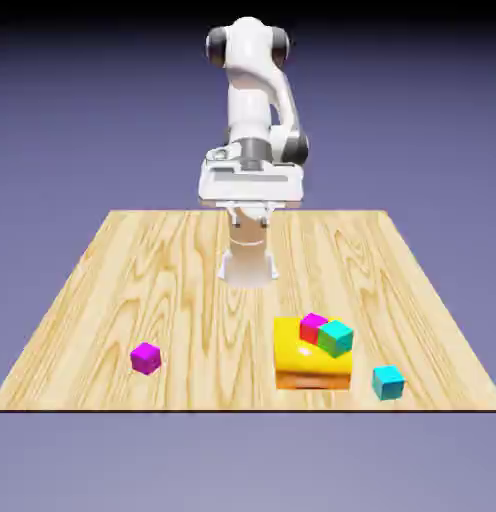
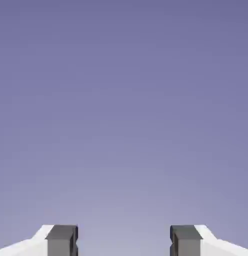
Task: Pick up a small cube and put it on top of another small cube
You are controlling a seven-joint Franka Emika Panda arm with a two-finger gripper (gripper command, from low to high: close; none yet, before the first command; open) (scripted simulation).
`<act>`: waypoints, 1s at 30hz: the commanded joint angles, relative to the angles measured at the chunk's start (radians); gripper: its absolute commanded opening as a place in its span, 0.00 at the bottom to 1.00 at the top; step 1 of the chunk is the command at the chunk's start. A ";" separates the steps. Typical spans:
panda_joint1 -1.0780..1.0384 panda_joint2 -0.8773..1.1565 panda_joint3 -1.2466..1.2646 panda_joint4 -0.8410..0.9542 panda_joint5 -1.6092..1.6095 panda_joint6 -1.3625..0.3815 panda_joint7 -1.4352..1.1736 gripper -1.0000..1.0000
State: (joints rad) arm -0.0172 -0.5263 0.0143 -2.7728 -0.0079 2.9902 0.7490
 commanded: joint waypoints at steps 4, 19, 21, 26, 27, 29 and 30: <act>-0.097 0.145 0.048 0.123 -0.026 -0.155 0.026 0.50; -0.460 0.689 0.226 0.586 -0.124 -0.737 0.126 0.50; -0.508 0.761 0.250 0.647 -0.137 -0.814 0.139 0.50; -0.629 0.942 0.309 0.801 -0.170 -1.008 0.172 0.50; -0.654 0.979 0.321 0.832 -0.176 -1.047 0.178 0.50; -0.702 1.051 0.345 0.894 -0.189 -1.125 0.192 0.50; -0.726 1.087 0.357 0.925 -0.196 -1.163 0.198 0.50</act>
State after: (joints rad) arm -0.7434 0.5610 0.3710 -1.8483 -0.2039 1.8270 0.9473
